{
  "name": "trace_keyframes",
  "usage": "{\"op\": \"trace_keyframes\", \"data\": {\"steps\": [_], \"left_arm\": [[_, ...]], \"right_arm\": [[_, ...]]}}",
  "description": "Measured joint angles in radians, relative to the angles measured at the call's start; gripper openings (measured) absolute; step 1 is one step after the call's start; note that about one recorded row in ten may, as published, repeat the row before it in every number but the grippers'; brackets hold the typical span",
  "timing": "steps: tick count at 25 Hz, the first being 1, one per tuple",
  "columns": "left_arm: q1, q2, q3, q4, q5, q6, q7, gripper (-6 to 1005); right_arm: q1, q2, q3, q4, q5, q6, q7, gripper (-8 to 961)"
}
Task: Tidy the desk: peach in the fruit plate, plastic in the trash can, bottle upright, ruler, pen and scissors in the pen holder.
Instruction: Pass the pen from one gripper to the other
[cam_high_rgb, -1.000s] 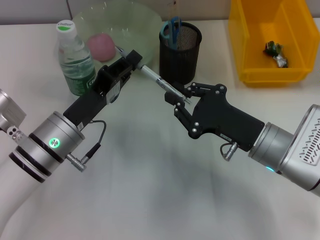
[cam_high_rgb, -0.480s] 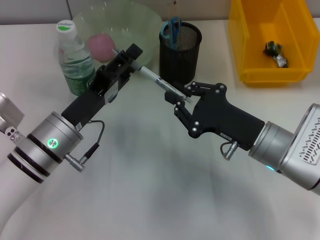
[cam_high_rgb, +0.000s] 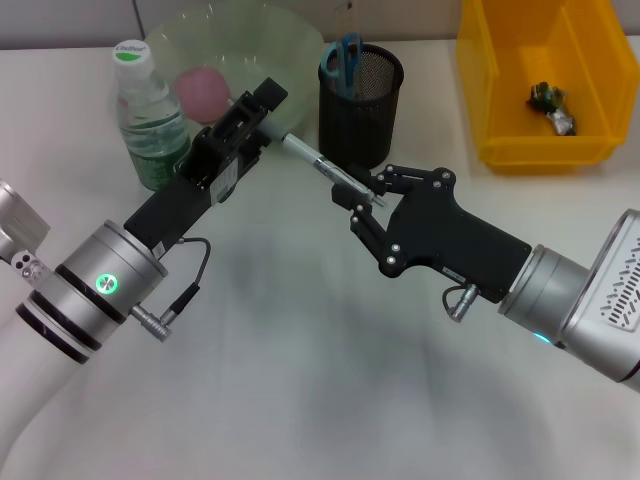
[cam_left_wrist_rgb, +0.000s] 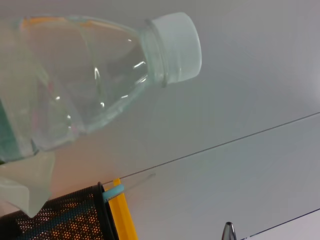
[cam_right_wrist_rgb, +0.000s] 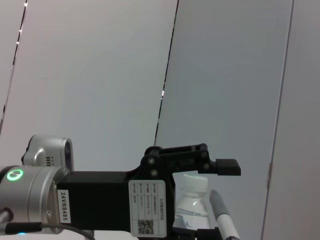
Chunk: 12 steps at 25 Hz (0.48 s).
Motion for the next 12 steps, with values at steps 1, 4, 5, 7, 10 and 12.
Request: {"op": "trace_keyframes", "data": {"steps": [1,4,5,7,10,12], "left_arm": [[0.000,0.000,0.000,0.000,0.000,0.000,0.000,777],[0.000,0.000,0.000,0.002,0.002,0.000,0.000,782],[0.000,0.000,0.000,0.002,0.002,0.000,0.000,782],[0.004,0.001,0.000,0.005,0.004,0.000,0.000,782],[0.008,0.002,0.001,0.010,0.005,0.000,0.000,782],[0.010,0.003,0.006,0.020,0.006,0.000,0.002,782]], "right_arm": [[0.000,0.000,0.000,0.000,0.001,0.000,0.000,192],[-0.002,0.000,0.000,-0.001,0.003,-0.001,0.000,193],[-0.002,0.000,0.000,-0.001,0.003,-0.001,0.000,194],[-0.003,0.000,0.001,-0.002,0.003,-0.002,0.000,194],[-0.004,0.000,0.005,-0.002,0.004,-0.006,0.000,195],[-0.007,0.000,0.012,-0.002,0.004,-0.009,0.004,195]]}}
